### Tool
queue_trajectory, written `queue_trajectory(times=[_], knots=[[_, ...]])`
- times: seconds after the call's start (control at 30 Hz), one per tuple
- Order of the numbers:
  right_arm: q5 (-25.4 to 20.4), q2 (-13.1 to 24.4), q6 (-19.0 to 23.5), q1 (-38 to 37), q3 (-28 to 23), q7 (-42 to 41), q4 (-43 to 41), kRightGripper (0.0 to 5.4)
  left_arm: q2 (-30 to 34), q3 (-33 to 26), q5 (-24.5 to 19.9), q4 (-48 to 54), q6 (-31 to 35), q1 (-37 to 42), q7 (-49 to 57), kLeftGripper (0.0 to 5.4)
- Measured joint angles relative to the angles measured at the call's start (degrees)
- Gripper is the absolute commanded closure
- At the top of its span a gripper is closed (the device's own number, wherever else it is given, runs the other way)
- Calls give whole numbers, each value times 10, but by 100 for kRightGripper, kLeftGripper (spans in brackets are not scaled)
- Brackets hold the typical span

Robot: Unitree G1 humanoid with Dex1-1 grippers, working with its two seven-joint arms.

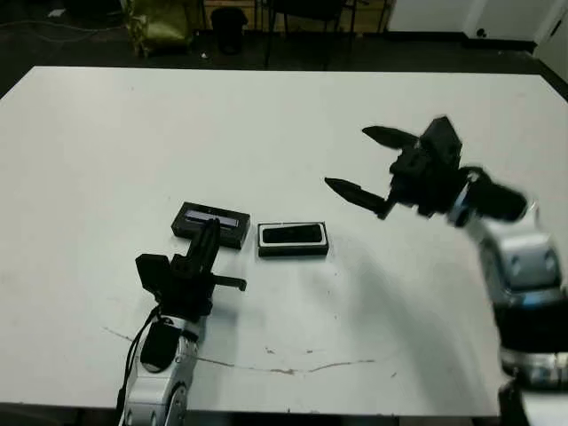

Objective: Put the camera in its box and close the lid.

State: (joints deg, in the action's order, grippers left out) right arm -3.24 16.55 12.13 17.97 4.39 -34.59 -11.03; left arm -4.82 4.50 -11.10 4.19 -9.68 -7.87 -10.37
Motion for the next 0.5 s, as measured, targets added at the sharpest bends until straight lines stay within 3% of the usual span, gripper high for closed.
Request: queue_trajectory(times=[0.23,0.5], knots=[[99,-9,-152,-66,66,82,-2,353,0,0,3,-2,-4,0,2,540],[134,-35,-184,-71,97,128,35,531,0,0,1,-1,3,-1,2,540]])
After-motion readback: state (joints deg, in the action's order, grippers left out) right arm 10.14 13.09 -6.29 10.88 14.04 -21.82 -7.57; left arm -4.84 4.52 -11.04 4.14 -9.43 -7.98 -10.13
